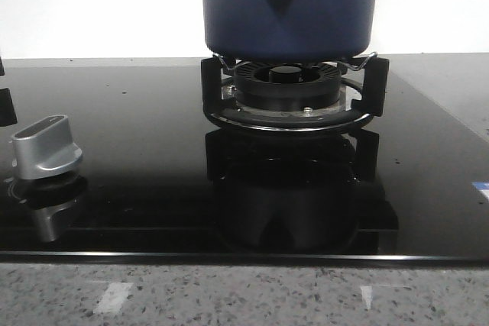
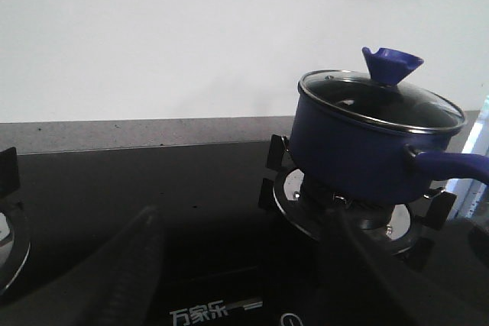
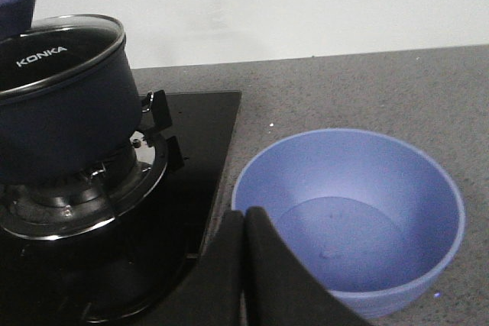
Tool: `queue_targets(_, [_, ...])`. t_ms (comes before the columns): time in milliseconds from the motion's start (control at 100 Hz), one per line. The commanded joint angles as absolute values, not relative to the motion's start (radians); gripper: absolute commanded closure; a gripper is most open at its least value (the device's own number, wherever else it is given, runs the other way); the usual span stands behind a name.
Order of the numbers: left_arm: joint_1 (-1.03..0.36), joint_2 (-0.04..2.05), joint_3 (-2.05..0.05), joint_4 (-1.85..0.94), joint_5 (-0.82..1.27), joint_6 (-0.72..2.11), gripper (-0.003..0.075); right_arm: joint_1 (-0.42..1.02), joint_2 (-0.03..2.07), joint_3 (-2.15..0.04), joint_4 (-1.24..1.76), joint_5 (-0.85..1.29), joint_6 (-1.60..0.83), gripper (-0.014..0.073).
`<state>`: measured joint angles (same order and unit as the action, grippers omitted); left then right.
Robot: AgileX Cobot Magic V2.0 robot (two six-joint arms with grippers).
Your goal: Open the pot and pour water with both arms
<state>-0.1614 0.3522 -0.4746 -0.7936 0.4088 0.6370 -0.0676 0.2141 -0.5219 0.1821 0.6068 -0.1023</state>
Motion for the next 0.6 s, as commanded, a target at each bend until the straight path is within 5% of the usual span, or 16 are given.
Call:
queue_targets(0, [-0.175,0.445,-0.562,-0.816,0.375,0.651,0.026,-0.058,0.236,-0.58,0.118,0.575,-0.118,0.0654])
queue_targets(110, [-0.221,0.543,-0.624,-0.836,0.37,0.66,0.0259,-0.058,0.236,-0.601,0.146,0.591,-0.118,0.0571])
queue_targets(350, [-0.403,0.743,-0.78,-0.933,0.369,0.95,0.0253,-0.058,0.236,-0.608,0.212,0.601,-0.118,0.0134])
queue_targets(590, [-0.564,0.96,-0.914,-1.128,0.266,1.133,0.0169,-0.058,0.236,-0.608,0.214,0.615,-0.118,0.0107])
